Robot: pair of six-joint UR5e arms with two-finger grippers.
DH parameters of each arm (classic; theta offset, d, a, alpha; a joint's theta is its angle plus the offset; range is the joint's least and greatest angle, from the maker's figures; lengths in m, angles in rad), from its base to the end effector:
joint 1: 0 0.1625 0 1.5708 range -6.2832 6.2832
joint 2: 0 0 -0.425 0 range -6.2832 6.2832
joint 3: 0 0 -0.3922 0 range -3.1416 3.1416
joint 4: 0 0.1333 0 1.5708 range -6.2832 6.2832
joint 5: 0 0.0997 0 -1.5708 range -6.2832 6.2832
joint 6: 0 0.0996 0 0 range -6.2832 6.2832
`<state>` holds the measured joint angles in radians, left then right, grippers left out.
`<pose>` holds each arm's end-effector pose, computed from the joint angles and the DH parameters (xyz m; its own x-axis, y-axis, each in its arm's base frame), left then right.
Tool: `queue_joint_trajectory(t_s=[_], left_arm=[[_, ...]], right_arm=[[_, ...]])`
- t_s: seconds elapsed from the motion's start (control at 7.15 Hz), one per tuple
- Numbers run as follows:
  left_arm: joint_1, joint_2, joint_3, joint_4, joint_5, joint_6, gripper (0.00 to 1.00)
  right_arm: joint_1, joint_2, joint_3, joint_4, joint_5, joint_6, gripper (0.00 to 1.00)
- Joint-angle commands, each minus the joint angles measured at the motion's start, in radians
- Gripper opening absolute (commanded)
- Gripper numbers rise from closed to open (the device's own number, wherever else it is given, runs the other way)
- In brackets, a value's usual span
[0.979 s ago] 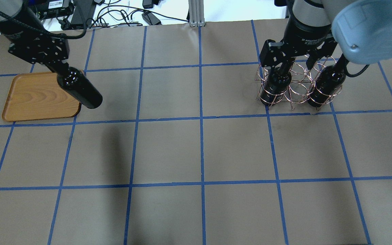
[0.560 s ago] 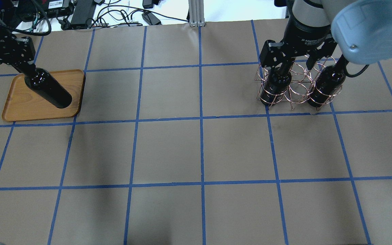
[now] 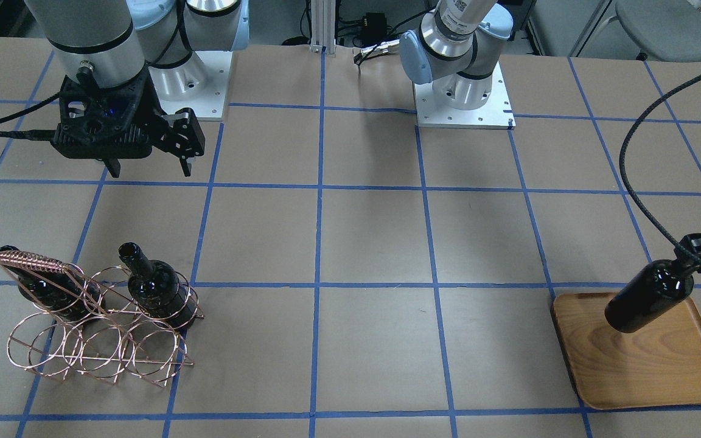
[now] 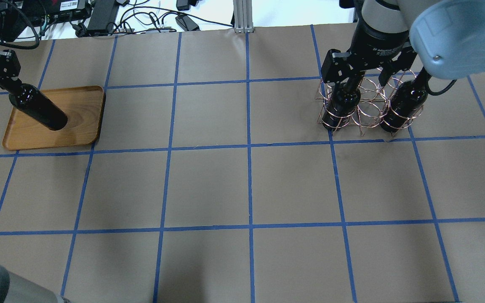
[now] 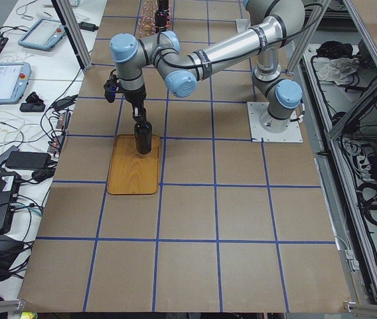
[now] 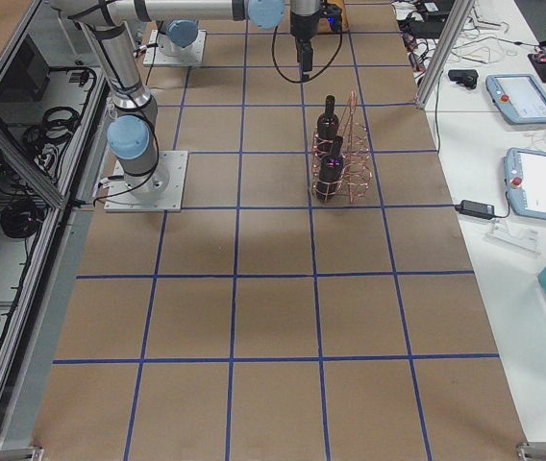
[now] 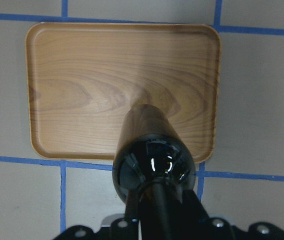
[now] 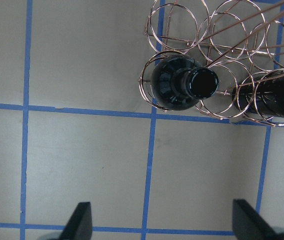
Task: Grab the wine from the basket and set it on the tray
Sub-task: 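Lift the bottle and carry it over the wooden tray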
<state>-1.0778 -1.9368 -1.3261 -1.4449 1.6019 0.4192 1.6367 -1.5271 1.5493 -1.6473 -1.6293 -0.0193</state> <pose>0.1889 -0.6268 0.4128 -0.9968 -0.0736 -0.0303 -0.0739 0.9972 0.0085 0.1612 -0.5061 0.4845 -0.9949 -0.0818 0.0594 -0.0850 0.9950 -0.0531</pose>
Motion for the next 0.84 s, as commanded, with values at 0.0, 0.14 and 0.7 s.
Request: queue_joint_trajectory(t_s=[0.0, 0.14, 0.7], left_arm=[[0.007, -0.019, 0.004, 0.005, -0.007, 0.007, 0.00], [0.009, -0.022, 0.004, 0.006, -0.007, 0.007, 0.00], [0.010, -0.039, -0.001, 0.012, -0.028, 0.007, 0.00]], right_arm=[[0.000, 0.001, 0.000, 0.000, -0.001, 0.001, 1.00], [0.000, -0.001, 0.000, 0.000, -0.001, 0.001, 1.00], [0.000, 0.001, 0.002, 0.000, -0.001, 0.001, 1.00]])
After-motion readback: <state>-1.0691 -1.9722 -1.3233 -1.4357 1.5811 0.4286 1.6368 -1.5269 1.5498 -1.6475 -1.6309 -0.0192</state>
